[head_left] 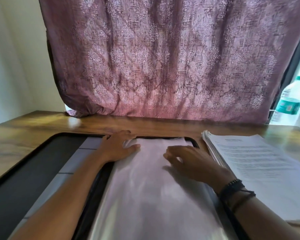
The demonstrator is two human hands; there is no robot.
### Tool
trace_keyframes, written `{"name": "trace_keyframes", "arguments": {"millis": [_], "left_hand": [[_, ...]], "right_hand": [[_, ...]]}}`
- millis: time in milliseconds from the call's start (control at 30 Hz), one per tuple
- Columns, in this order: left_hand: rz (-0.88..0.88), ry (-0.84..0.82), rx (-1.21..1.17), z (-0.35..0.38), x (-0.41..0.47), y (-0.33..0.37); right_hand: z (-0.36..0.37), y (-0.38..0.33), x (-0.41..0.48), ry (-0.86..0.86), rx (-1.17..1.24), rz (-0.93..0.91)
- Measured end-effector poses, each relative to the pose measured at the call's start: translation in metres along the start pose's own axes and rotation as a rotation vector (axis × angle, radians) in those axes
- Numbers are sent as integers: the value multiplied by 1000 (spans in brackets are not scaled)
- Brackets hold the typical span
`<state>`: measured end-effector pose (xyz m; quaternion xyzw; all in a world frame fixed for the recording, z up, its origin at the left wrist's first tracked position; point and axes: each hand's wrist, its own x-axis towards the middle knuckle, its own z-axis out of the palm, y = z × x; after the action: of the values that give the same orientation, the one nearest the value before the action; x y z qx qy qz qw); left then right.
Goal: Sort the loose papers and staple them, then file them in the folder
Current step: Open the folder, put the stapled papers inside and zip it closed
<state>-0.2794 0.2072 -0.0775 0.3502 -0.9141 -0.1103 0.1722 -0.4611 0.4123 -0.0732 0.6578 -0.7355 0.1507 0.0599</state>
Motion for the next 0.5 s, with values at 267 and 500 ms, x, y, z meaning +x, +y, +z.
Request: {"name": "trace_keyframes", "arguments": {"millis": [267, 500], "left_hand": [[51, 88, -34, 1, 1, -1], [79, 95, -17, 4, 2, 7]], "right_hand": [[-36, 32, -12, 298, -202, 552], [-51, 59, -31, 38, -180, 804]]}}
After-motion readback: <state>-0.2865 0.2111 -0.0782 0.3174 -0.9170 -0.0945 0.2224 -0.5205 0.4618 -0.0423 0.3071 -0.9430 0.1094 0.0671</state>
